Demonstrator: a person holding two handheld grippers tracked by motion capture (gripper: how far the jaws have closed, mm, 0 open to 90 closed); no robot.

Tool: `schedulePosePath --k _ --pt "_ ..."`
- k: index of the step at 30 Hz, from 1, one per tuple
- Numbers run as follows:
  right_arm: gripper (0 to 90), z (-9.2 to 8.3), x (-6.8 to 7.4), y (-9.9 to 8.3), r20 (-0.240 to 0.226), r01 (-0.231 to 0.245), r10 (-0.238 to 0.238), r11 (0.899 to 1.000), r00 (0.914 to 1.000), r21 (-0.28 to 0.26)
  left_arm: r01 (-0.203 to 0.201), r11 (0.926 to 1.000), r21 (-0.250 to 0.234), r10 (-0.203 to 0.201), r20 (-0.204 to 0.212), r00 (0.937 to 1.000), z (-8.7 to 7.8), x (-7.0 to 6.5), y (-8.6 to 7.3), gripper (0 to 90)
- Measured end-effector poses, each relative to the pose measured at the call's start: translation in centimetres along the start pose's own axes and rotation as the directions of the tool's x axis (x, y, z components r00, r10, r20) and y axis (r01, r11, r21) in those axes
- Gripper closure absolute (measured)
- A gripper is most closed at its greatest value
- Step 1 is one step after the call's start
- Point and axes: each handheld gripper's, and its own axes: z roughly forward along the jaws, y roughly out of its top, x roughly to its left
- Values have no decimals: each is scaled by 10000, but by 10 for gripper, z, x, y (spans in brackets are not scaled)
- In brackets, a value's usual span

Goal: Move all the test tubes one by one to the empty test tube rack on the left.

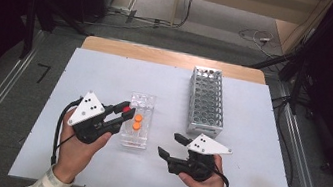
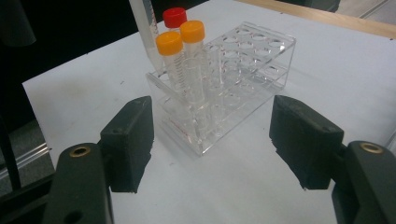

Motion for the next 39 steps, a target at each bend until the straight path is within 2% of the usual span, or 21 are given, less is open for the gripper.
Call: schedulePosePath --k 20,39 --pt "293 1 0 -2 -80 6 -5 9999 10000 140 -65 9985 550 76 -205 9998 11 0 -20 706" --pt "294 2 1 -2 -121 27 -25 9998 9999 199 -142 9964 830 160 -210 9997 14 -2 -26 703"
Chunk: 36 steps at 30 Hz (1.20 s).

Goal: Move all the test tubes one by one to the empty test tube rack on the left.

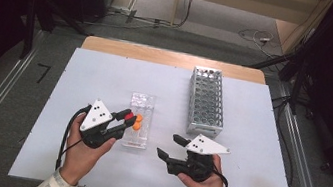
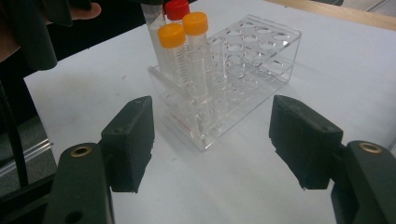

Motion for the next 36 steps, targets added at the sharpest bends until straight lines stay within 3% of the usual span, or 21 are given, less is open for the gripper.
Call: schedulePosePath --k 14,21,30,36 --pt "294 0 0 0 11 -5 5 10000 10000 1 182 9998 -93 -182 5 9998 -3 0 2 663" --pt "292 0 -2 0 61 -46 47 10000 10000 -43 701 9973 -196 -696 235 9973 -7 4 3 596" --pt "287 0 -6 -1 142 -140 141 9999 9998 -48 1074 9937 -320 -1059 463 9933 -11 5 5 457" --pt "286 -1 -7 -1 173 -170 171 9998 9997 -74 1209 9915 -473 -1187 472 9918 -11 5 6 297"
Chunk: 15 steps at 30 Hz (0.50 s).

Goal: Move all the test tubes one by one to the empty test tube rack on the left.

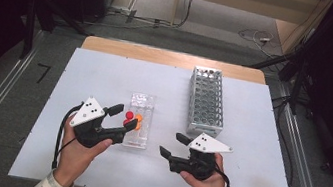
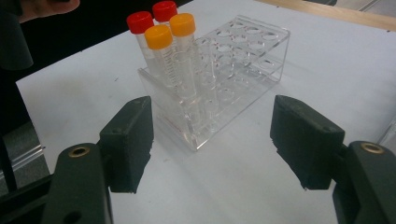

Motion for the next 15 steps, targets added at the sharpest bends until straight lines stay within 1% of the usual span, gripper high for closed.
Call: schedulePosePath --k 3,6,15 --pt "286 0 -1 0 15 -13 13 10000 10000 -5 65 10000 28 -65 -18 10000 0 1 0 261" --pt "286 -1 -2 0 44 -53 53 10000 10000 -14 145 9999 48 -145 -63 9999 0 3 0 247" --pt "280 -1 -8 -1 145 -158 158 9999 9998 -19 213 9997 119 -210 -217 9995 -3 9 -2 238"
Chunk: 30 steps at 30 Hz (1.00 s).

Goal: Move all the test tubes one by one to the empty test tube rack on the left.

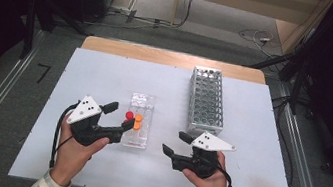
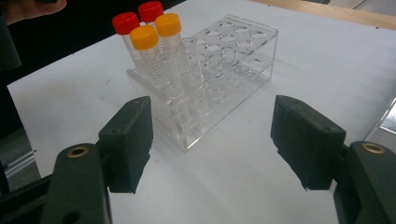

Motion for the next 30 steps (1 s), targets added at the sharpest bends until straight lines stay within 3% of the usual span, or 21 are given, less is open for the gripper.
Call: schedulePosePath --k 8,30 --pt "278 -2 -5 0 178 -51 52 10000 9998 -34 141 9999 52 -141 -151 9998 -1 5 -1 197" --pt "268 -17 -23 -3 640 -282 294 9994 9975 -202 288 9995 90 -283 -518 9983 -7 16 -7 190"
